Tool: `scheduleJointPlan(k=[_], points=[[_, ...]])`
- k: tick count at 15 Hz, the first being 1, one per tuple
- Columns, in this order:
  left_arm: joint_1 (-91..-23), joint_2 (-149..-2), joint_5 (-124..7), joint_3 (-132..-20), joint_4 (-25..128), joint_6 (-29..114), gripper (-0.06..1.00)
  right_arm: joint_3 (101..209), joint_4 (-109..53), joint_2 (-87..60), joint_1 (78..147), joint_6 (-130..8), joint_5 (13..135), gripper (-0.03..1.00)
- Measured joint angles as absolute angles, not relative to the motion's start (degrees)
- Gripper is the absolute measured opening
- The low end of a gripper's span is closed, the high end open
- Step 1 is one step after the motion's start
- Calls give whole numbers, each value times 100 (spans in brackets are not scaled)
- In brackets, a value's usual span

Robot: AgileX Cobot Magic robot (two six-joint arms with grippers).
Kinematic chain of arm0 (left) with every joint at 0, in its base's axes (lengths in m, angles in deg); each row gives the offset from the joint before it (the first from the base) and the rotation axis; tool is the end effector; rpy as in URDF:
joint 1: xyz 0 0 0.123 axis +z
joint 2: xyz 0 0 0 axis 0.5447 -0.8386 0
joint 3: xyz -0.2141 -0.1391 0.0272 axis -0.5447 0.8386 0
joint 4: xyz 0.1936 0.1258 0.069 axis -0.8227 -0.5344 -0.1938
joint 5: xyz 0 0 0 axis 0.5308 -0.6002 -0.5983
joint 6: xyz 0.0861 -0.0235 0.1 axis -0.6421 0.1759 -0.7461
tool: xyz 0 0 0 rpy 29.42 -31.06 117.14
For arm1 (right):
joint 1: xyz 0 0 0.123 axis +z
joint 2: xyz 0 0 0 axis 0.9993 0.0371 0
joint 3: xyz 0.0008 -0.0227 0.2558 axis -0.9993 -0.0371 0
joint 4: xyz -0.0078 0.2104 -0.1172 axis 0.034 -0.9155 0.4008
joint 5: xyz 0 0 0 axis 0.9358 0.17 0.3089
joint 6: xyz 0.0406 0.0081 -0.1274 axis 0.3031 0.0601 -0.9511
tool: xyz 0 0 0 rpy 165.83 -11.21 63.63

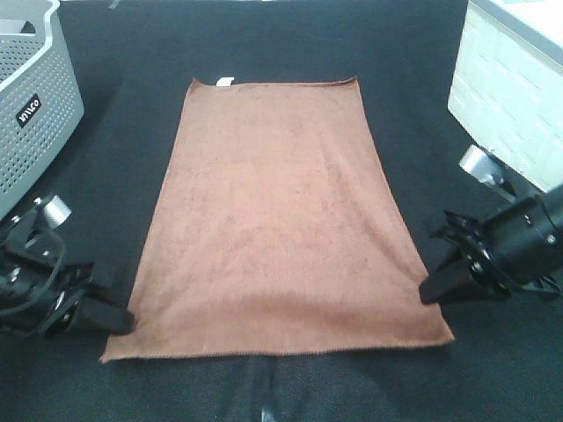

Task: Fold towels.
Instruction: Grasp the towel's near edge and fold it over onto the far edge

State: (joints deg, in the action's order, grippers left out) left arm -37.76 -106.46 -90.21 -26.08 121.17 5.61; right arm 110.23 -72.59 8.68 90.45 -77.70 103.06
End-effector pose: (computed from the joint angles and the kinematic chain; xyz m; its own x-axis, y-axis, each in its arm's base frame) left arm 0.2283 -0.0968 0.0391 -0.9829 -0.0734 -0.1692 0.0432 0.8003 -0.5981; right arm 0.2345 0.0768 0.0748 -0.9922 0.0534 -0.1130 -0.0108 0.8644 0.5027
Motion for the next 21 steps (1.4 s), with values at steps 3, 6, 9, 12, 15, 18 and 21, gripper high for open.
scheduleJointPlan(k=[3, 6, 9, 12, 15, 18, 21], points=[[-3776, -10199, -9004, -2064, 12066, 578, 0, 10416, -7219, 375, 9045, -7753, 10329, 0], [-3776, -9746, -9004, -1531, 11963, 578, 0, 9957, -7213, 3, 9045, -7718, 10375, 0], [-3776, -9534, -8992, -1451, 12037, 584, 0, 10003, -7133, -101, 9045, -7627, 10507, 0], [-3776, -9471, -8992, -1840, 12272, 584, 0, 10668, -7024, -83, 9045, -7575, 10725, 0], [-3776, -9477, -8969, -2385, 12335, 652, 0, 11544, -6617, 66, 9045, -7094, 10799, 0], [-3776, -9482, -8677, -3233, 12381, 967, 0, 12782, -6182, 610, 9045, -6653, 10839, 0], [-3776, -9649, -8379, -4218, 12381, 1208, 0, 14180, -6113, 1424, 9045, -6567, 11263, 0]])
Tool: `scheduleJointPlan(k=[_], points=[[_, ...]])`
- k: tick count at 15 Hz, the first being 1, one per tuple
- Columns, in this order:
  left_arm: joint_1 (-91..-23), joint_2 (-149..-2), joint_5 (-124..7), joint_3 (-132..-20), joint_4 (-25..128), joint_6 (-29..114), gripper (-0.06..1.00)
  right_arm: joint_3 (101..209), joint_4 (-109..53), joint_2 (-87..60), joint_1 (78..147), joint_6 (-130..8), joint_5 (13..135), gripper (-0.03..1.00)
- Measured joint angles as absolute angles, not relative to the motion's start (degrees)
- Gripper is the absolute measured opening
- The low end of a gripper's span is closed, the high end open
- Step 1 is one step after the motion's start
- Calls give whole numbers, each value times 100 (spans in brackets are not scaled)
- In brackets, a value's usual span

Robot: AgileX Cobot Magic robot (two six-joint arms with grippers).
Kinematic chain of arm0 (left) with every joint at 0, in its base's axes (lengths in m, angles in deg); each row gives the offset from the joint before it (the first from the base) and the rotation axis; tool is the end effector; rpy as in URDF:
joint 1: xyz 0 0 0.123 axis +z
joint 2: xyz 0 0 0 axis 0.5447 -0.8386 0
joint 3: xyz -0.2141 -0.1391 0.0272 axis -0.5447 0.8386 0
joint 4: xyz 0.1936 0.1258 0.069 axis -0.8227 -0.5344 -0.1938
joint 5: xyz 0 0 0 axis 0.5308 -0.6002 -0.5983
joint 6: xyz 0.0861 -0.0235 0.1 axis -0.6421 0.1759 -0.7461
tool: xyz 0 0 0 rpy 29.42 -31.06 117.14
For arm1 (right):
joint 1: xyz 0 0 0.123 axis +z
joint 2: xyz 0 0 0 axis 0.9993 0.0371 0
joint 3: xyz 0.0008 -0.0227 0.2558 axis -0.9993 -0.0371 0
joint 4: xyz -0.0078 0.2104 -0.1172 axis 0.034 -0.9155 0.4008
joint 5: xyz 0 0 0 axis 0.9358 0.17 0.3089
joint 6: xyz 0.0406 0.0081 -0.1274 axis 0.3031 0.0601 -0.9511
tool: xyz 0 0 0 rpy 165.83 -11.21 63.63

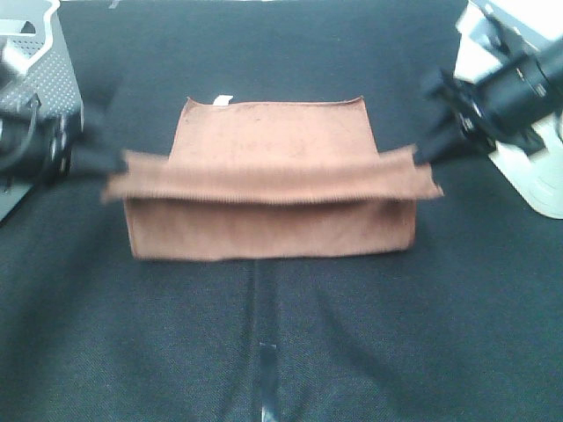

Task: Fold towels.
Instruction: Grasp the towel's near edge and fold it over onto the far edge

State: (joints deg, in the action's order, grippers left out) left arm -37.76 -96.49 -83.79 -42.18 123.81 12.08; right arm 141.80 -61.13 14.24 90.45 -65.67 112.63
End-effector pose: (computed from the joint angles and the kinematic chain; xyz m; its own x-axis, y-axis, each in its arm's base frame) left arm 0.3225 -0.0923 0.1432 -0.8087 -0.2461 -0.5342 0.1334 0.8078 -0.5741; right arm 0.3458 0.0813 0.1613 -0.9395 0.0046 -0.3425 -0.1690 0.8635 0.4752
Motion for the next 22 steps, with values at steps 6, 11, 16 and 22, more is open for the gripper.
scheduleJointPlan(k=[6, 11, 16, 22], points=[[-3776, -11585, -8282, -6785, 12306, 1248, 0, 17543, -5781, 3515, 9045, -6085, 11933, 0], [-3776, -13092, -8259, -8796, 12249, 1254, 0, 20397, -5517, 5348, 9045, -5810, 12243, 0], [-3776, -14375, -8207, -10423, 12243, 1036, 0, 21508, -5471, 6397, 9045, -5805, 11681, 0], [-3788, -15636, -7938, -11827, 12742, 1025, 0, 21617, -5471, 6895, 9045, -5828, 10650, 0]])
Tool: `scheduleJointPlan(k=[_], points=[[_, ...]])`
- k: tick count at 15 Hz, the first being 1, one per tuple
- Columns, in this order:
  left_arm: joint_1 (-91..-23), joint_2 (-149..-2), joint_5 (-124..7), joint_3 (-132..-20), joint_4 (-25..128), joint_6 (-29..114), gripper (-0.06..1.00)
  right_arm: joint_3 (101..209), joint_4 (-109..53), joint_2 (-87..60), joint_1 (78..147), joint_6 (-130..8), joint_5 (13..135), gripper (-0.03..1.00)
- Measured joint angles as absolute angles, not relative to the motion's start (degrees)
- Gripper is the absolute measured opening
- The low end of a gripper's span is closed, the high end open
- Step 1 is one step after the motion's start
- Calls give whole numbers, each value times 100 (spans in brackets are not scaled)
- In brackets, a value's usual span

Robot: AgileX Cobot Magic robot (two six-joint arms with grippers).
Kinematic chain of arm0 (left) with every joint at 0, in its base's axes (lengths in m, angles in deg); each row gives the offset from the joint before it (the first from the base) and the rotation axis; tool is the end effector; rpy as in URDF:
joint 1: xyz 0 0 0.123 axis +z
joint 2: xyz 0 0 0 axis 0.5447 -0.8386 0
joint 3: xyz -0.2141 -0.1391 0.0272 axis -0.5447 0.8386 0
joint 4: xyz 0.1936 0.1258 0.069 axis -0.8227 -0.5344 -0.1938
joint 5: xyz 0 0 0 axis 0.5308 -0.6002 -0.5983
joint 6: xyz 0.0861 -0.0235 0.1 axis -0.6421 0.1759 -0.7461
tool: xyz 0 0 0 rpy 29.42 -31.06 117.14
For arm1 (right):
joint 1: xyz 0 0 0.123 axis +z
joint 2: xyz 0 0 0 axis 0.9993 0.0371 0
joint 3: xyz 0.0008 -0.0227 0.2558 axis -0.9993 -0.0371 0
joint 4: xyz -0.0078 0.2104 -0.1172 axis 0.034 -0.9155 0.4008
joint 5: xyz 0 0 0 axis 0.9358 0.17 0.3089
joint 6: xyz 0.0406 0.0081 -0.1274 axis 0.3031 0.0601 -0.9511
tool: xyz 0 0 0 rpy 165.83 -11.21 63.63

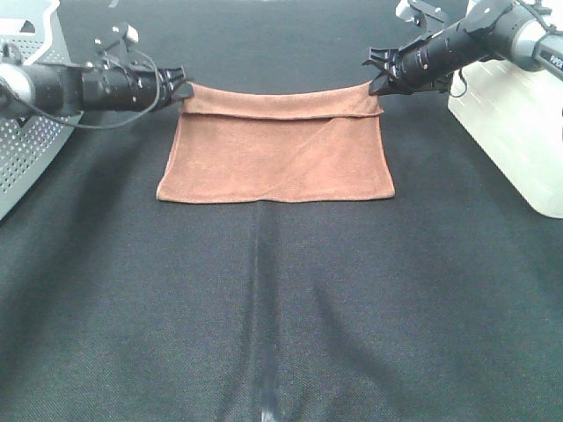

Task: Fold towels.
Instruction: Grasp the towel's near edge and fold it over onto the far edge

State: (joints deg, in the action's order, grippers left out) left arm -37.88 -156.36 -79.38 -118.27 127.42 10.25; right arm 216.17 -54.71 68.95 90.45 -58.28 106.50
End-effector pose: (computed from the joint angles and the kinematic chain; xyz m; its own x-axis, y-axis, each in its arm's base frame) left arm 0.5706 -0.1051 0.0571 -0.5927 -0.3092 -0.7437 0.2340 0.8174 -0.5264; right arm 0.5716 0.0769 0.0902 -0.7440 0.0862 -0.6626 -0.2154 0.9078 0.3599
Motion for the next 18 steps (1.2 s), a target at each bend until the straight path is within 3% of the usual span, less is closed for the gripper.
scheduleJointPlan(k=[2, 3, 5, 7, 11, 18], points=[[-3856, -15676, -7846, -11844, 12719, 1008, 5, 21617, -5471, 6924, 9045, -5828, 10587, 2], [-3891, -15676, -7800, -11844, 12719, 1002, 18, 21617, -5471, 6924, 9045, -5828, 10564, 9], [-3897, -15676, -7703, -11844, 12719, 1002, 44, 21617, -5471, 6924, 9045, -5828, 10570, 43], [-3891, -15676, -7714, -11844, 12685, 1008, 67, 21617, -5460, 6907, 9045, -5816, 10725, 65], [-3891, -15676, -8459, -11850, 11980, 1214, 72, 21617, -5385, 6666, 9045, -5810, 11498, 71], [-3576, -15223, -10379, -11884, 9430, 3741, 72, 21640, -5265, 6592, 9045, -5375, 13360, 71]])
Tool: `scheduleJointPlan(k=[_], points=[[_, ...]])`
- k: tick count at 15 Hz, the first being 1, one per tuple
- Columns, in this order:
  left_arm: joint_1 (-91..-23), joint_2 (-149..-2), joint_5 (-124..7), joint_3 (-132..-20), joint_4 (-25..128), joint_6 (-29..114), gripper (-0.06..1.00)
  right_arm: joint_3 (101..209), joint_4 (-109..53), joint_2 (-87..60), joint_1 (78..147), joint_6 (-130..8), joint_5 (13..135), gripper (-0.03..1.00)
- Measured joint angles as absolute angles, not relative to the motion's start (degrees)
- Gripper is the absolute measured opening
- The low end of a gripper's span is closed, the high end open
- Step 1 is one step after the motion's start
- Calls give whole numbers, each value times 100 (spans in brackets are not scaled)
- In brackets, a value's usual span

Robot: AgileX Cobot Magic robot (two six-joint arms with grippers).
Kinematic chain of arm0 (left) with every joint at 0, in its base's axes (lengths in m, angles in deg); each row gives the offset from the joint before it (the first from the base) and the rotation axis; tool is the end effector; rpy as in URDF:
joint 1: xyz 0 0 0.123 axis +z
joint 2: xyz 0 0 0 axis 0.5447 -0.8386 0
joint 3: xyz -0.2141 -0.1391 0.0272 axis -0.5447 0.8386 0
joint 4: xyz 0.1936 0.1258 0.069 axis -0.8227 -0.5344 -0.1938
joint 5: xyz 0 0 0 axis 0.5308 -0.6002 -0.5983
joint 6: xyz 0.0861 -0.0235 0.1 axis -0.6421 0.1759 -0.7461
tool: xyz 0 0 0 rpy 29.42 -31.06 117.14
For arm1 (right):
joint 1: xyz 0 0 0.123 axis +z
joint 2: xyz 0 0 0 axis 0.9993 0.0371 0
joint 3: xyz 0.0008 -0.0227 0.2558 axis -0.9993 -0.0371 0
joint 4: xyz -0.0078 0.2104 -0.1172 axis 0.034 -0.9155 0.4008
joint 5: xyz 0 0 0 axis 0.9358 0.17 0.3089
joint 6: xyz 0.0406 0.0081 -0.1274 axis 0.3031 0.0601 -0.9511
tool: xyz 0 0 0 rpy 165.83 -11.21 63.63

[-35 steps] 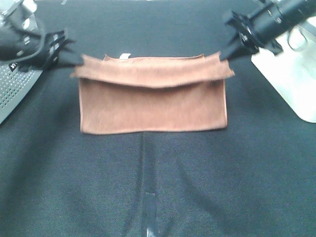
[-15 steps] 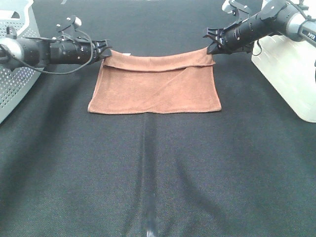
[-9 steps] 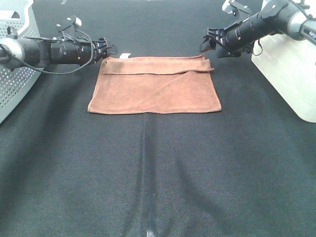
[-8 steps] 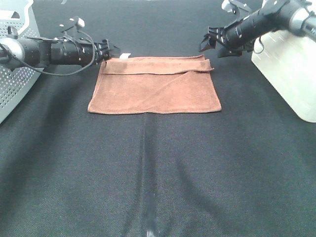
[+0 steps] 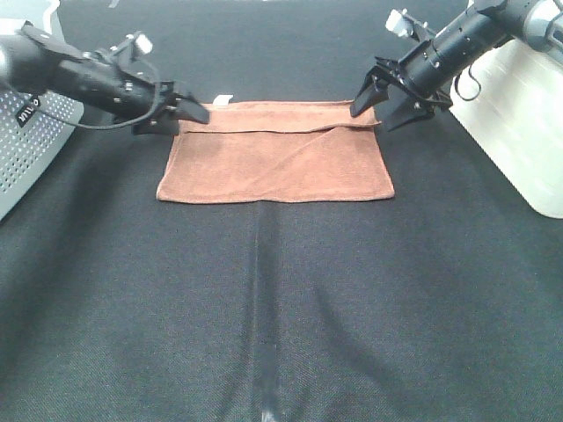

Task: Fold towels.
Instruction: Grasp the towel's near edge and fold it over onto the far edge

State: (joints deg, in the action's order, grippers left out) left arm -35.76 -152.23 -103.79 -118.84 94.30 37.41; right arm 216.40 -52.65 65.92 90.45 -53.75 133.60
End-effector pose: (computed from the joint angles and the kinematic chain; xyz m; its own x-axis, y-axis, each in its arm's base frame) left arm 0.5247 -0.1101 0.0638 -0.8492 -0.0332 -0.5270 0.3233 0.7564 -0.5687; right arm 0.5176 0.0913 0.0956 -0.9355 -0.0791 -0.3443 -0.2432 0.8511 0.4654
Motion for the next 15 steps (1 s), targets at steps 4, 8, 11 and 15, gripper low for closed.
scheduleJointPlan(k=[4, 8, 11, 15], points=[[-3501, -15155, -11152, -11833, 9350, 4291, 72, 21640, -4795, 6362, 9045, -4756, 13406, 71], [-3604, -14295, -10659, -10509, 9344, 4474, 72, 20769, -4560, 5583, 9045, -4630, 13400, 71], [-3604, -13825, -9903, -9352, 9310, 4663, 72, 19560, -4400, 5199, 9045, -4727, 13423, 71], [-3604, -13808, -9760, -9031, 9247, 4738, 72, 18964, -4360, 5108, 9045, -4733, 13171, 71]])
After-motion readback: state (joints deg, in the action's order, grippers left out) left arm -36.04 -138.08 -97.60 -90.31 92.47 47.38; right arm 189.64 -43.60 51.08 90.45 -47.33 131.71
